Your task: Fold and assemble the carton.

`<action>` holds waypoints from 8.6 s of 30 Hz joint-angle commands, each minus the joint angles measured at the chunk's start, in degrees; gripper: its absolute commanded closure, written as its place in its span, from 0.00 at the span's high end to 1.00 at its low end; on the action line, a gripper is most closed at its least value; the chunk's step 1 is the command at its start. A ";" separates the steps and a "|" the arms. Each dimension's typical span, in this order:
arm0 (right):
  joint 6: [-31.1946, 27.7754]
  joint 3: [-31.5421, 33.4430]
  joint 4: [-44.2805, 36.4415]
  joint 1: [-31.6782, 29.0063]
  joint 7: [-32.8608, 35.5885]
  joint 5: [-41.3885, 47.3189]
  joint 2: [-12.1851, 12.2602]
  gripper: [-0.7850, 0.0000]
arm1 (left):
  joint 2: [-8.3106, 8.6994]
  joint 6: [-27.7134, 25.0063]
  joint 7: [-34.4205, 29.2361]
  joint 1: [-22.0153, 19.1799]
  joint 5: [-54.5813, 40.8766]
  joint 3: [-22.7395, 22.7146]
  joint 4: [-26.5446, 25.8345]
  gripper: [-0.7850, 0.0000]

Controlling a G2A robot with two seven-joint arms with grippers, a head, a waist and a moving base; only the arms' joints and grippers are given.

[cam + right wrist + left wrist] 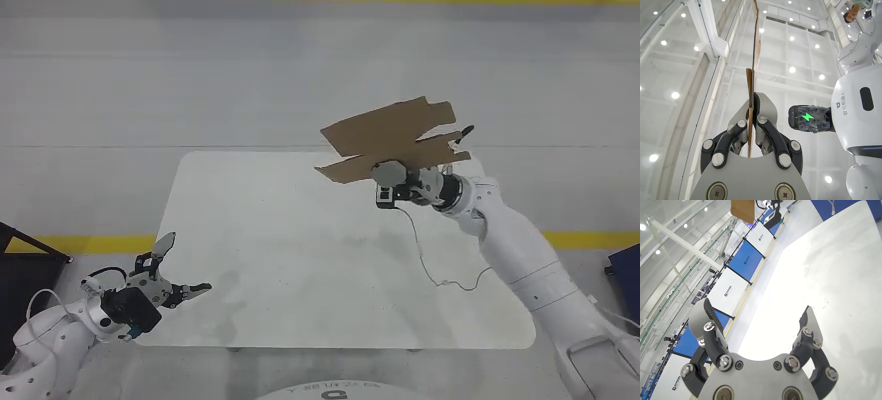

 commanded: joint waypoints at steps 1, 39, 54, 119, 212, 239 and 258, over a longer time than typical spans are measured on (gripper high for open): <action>-9.65 2.98 -2.12 -2.75 1.37 -14.61 0.52 0.00 | 0.00 0.00 0.00 0.00 0.00 0.00 0.00 1.00; -79.48 0.85 -18.63 -18.32 -37.05 -104.89 -1.71 0.00 | 0.00 0.00 0.00 0.00 0.00 0.00 0.00 1.00; -77.07 -0.54 -20.36 -18.55 -41.49 -125.65 -2.21 0.00 | -0.23 -2.90 -3.12 -3.05 -2.67 1.17 -1.36 1.00; -85.46 -4.86 -32.13 -26.60 -41.99 -171.72 -3.45 0.00 | 12.03 -41.09 -19.70 -62.25 -33.85 59.84 10.98 0.00; -74.97 2.74 -24.13 -23.01 -37.40 -142.80 -5.71 1.00 | 1.35 -37.17 -103.36 -60.29 -174.49 66.89 26.25 0.00; -72.98 3.15 -22.96 -22.11 -35.19 -142.48 -7.31 1.00 | -1.67 -36.93 -103.60 -54.32 -169.46 56.98 24.89 0.00; -84.66 3.91 -23.34 -22.83 -32.20 -136.72 -7.72 1.00 | -3.58 -33.87 -106.66 -51.84 -165.39 52.45 25.80 0.00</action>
